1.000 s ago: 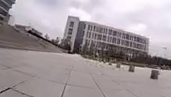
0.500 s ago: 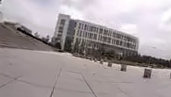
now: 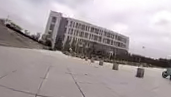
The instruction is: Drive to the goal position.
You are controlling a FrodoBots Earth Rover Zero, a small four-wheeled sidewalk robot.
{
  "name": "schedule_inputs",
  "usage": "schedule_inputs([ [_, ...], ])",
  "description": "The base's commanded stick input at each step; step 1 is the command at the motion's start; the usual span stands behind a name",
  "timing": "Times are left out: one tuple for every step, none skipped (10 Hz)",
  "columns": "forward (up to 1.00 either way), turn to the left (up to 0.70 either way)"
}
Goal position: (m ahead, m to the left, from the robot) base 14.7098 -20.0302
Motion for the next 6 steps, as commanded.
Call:
schedule_inputs([
  [0.7, 0.0],
  [0.7, 0.0],
  [0.7, 0.0],
  [0.7, 0.0],
  [0.7, -0.01],
  [0.7, -0.04],
])
